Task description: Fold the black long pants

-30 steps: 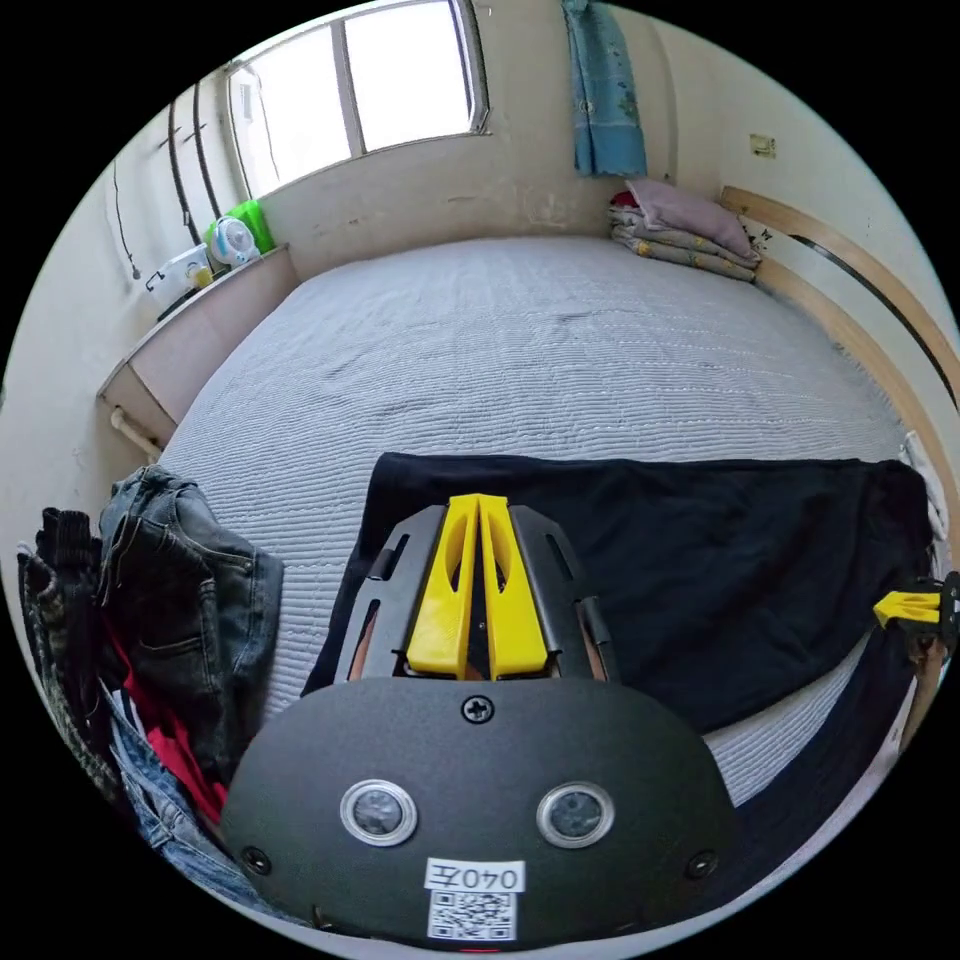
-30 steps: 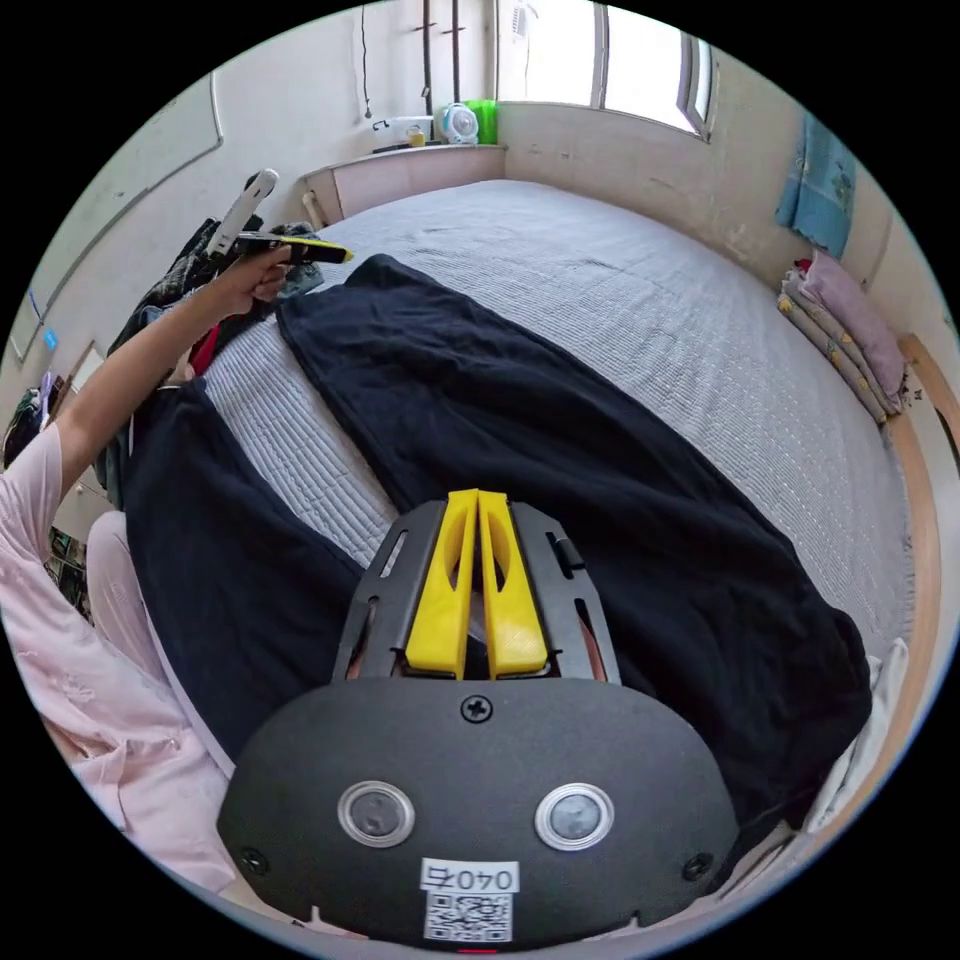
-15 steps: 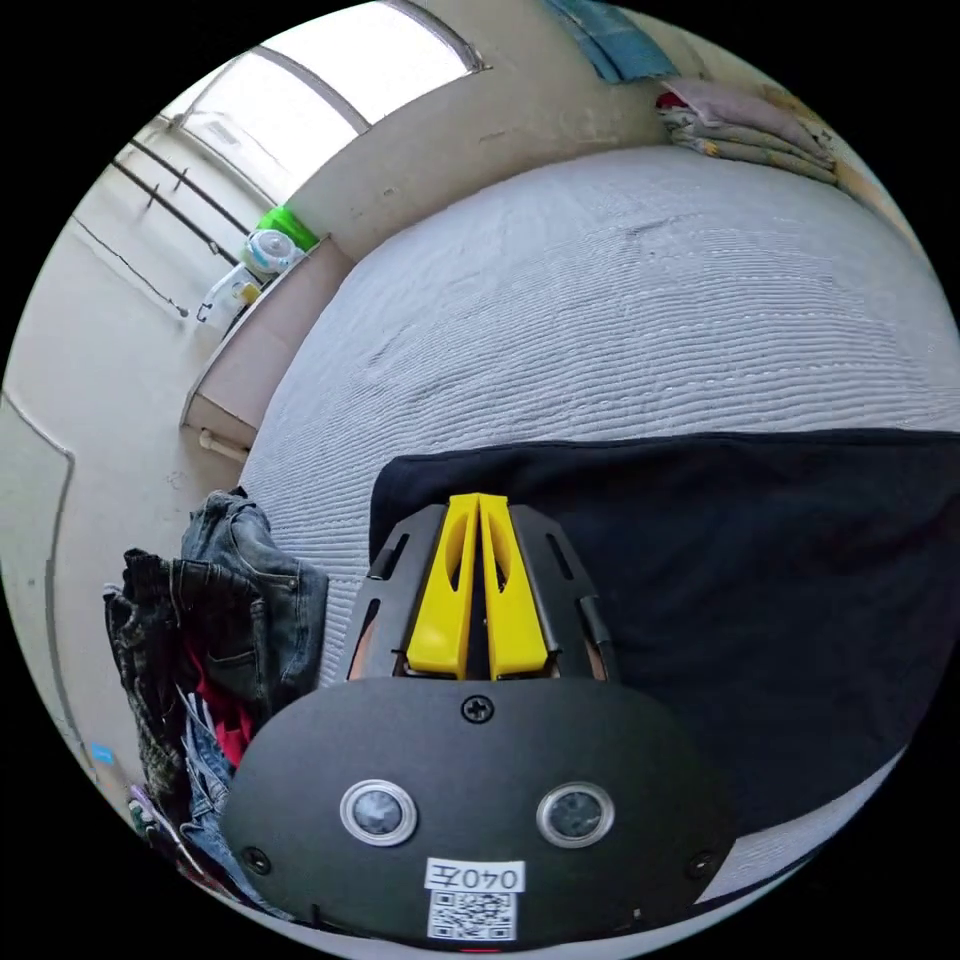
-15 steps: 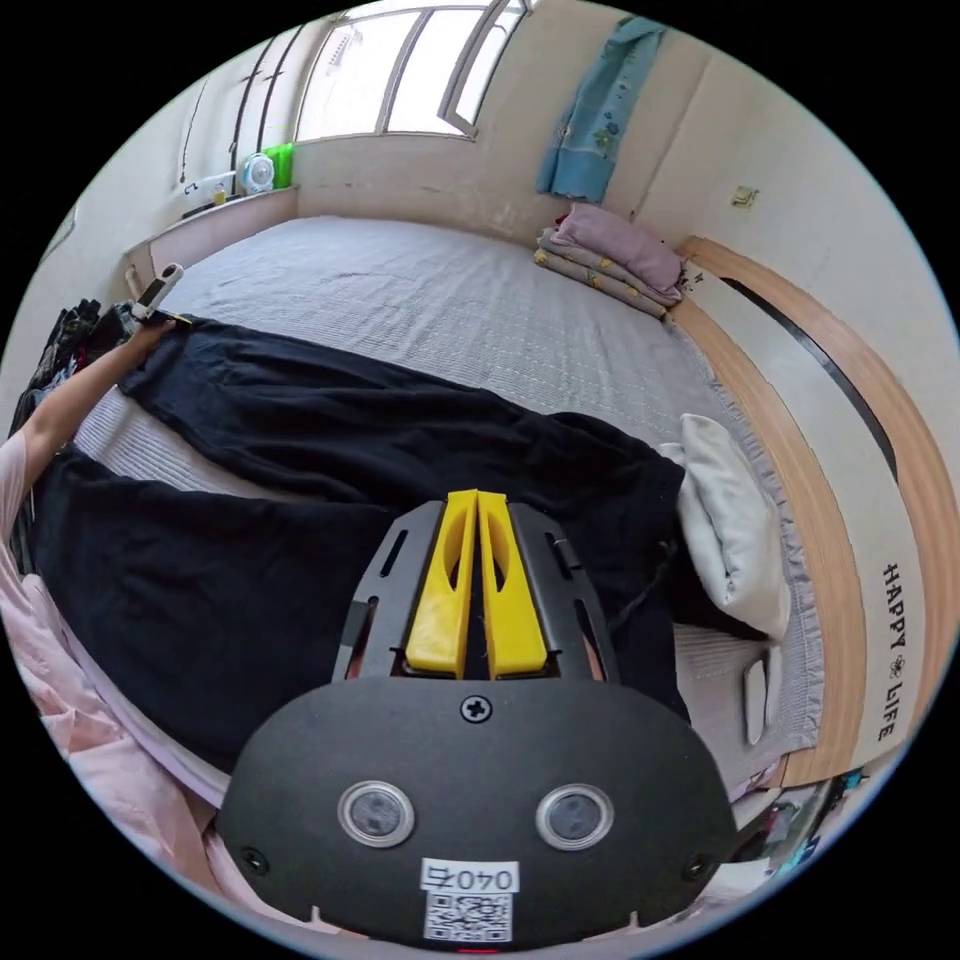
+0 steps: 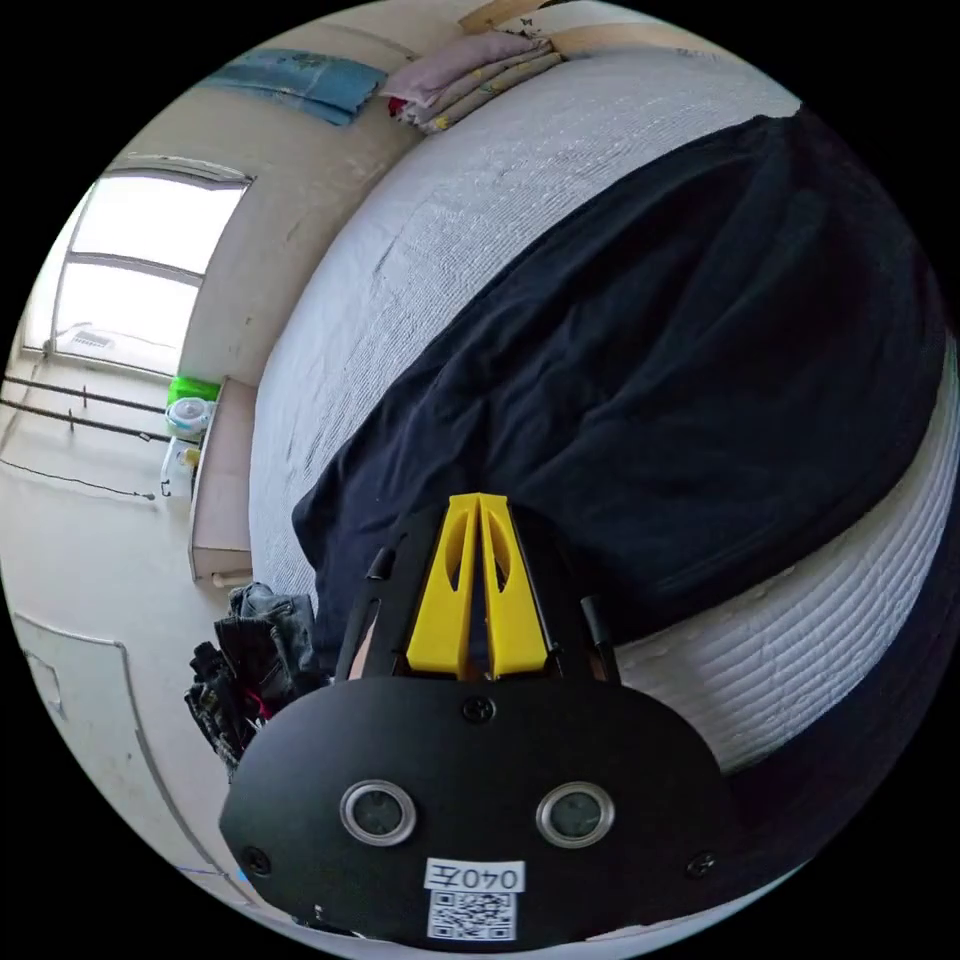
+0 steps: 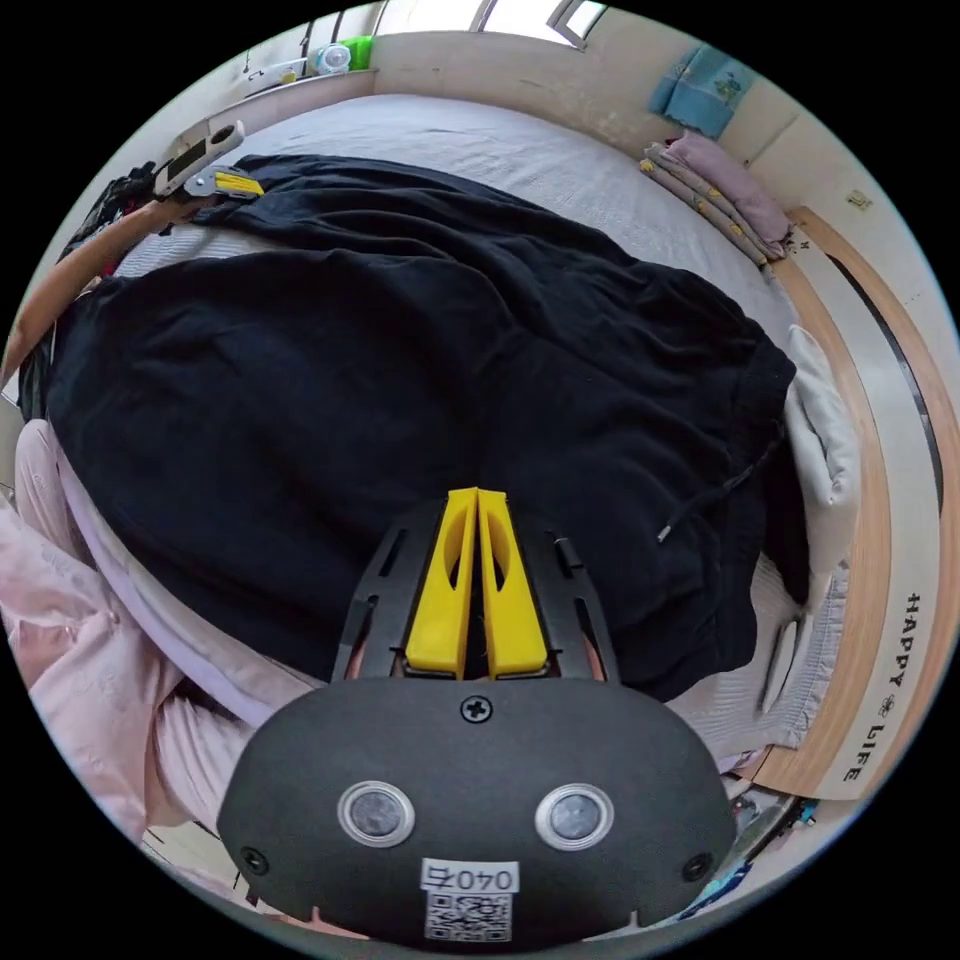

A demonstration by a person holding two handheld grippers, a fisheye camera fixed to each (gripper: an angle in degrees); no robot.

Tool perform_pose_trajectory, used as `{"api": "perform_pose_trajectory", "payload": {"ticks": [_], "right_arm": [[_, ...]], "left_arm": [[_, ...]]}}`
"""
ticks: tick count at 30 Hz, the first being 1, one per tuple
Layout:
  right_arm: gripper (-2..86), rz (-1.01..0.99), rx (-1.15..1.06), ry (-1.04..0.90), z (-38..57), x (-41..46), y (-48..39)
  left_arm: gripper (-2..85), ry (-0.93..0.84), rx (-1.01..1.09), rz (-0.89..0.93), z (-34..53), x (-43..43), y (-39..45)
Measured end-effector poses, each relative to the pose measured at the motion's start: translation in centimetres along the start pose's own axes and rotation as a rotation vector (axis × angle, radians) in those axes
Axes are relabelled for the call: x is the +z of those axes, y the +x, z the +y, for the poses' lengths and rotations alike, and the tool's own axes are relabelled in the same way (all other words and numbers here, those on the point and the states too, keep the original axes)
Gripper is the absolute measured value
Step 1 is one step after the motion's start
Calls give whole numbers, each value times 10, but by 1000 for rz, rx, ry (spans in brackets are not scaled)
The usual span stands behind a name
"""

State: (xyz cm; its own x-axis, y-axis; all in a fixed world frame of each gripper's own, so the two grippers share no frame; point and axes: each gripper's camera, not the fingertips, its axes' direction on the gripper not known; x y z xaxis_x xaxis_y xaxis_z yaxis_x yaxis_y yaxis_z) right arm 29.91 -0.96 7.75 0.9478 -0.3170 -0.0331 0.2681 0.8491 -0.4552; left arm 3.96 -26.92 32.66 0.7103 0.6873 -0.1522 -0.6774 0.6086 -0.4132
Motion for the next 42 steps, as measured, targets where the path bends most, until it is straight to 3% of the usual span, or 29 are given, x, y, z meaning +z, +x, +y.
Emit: {"api": "perform_pose_trajectory", "payload": {"ticks": [3, 8, 12, 16, 18, 21, 26, 29, 31, 34, 39, 42], "right_arm": [[-10, 101, 108, 111, 21, -23, 33], [-10, 188, 281, 103, 45, -14, 91], [-10, 187, 361, 131, 75, -3, 99], [-10, 242, 357, 123, 108, 8, 87], [-10, 293, 347, 91, 127, 20, 79], [-10, 296, 359, 26, 152, 37, 76], [-10, 239, 466, 88, 165, 39, 78], [-10, 168, 496, 107, 171, 31, 83], [-10, 144, 521, 112, 175, 18, 81], [-10, 192, 504, 205, 176, -17, 53], [-10, 60, 252, 240, 130, -40, -18], [-10, 48, 147, 185, 101, -37, -52]], "left_arm": [[-9, 224, -27, 18, 0, -68, 8], [-9, 536, 146, 103, -31, -176, 85], [-9, 650, 241, 385, -111, -231, 150], [-9, 635, 231, 699, -205, -241, 212], [-9, 556, 195, 755, -241, -232, 242], [-8, 366, 148, 743, -285, -200, 287], [-9, 224, 240, 651, -305, -212, 302], [-9, 408, 282, 691, -250, -254, 267], [-9, 577, 282, 787, -160, -281, 220], [-9, 666, 249, 671, -32, -290, 179], [-9, 519, 113, 484, 141, -267, 151], [-9, 411, 53, 462, 218, -258, 153]]}}
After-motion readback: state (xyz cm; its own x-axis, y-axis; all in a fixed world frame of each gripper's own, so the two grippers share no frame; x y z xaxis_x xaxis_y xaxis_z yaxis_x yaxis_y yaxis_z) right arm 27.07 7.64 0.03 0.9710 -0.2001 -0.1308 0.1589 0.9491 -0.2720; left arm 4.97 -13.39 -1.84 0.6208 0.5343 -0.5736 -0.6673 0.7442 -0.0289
